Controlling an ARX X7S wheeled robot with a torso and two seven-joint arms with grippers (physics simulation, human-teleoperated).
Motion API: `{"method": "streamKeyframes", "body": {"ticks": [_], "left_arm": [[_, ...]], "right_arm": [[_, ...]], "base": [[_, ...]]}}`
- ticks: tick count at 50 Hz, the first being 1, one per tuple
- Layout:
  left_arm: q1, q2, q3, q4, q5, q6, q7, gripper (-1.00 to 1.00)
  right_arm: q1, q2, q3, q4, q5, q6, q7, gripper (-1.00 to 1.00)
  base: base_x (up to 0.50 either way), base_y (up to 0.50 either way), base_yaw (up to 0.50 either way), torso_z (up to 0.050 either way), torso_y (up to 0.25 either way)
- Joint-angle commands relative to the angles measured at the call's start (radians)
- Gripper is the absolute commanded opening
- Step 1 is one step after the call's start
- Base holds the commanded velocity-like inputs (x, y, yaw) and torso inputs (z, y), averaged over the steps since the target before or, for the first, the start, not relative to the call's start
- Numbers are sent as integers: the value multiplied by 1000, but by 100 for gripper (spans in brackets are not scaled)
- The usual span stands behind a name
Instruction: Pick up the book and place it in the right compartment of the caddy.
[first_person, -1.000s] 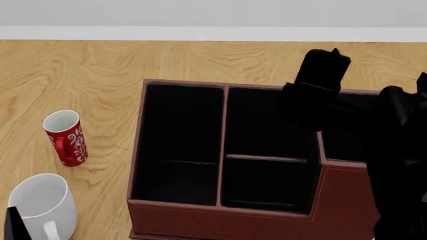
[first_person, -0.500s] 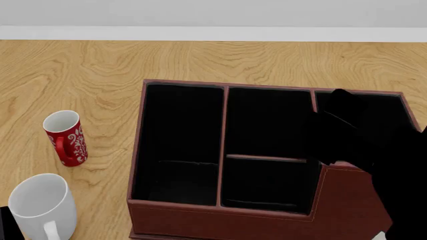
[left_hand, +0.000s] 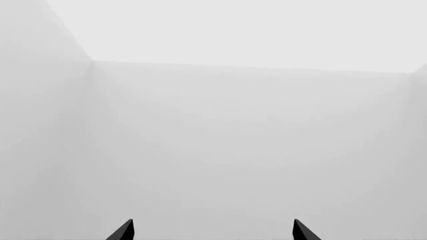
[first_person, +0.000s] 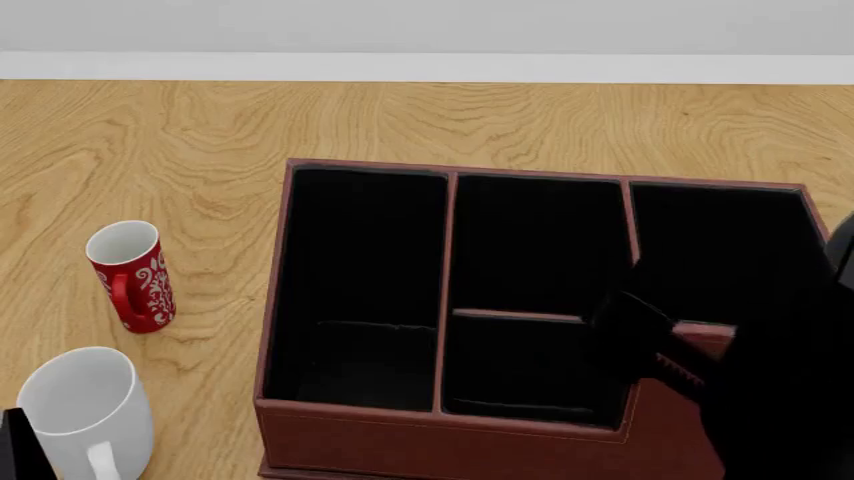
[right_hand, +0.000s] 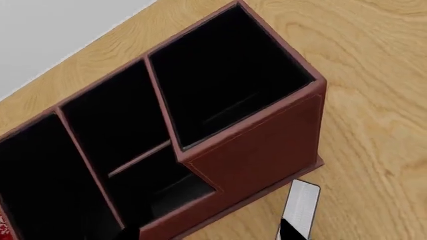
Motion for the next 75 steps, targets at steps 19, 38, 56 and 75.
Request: {"method": "streamKeyframes", "body": {"ticks": [19, 38, 56, 75], "left_arm": [[-7, -12, 10, -4, -15, -11, -12, 100], [-10, -19, 18, -6, -16, -18, -18, 100], [-14, -24, 25, -8, -15, -23, -24, 100], [-18, -31, 32, -11, -24, -26, -30, 100]], "right_arm": [[-32, 69, -79, -7, -82, 40, 37, 100], [-109, 60, -111, 2, -108, -32, -3, 100], [-180, 31, -133, 26, -119, -103, -43, 100], [-229, 4, -161, 69, -133, -133, -68, 100]], "base": [[0, 0, 0, 0, 0], [0, 0, 0, 0, 0], [0, 0, 0, 0, 0], [0, 0, 0, 0, 0]]}}
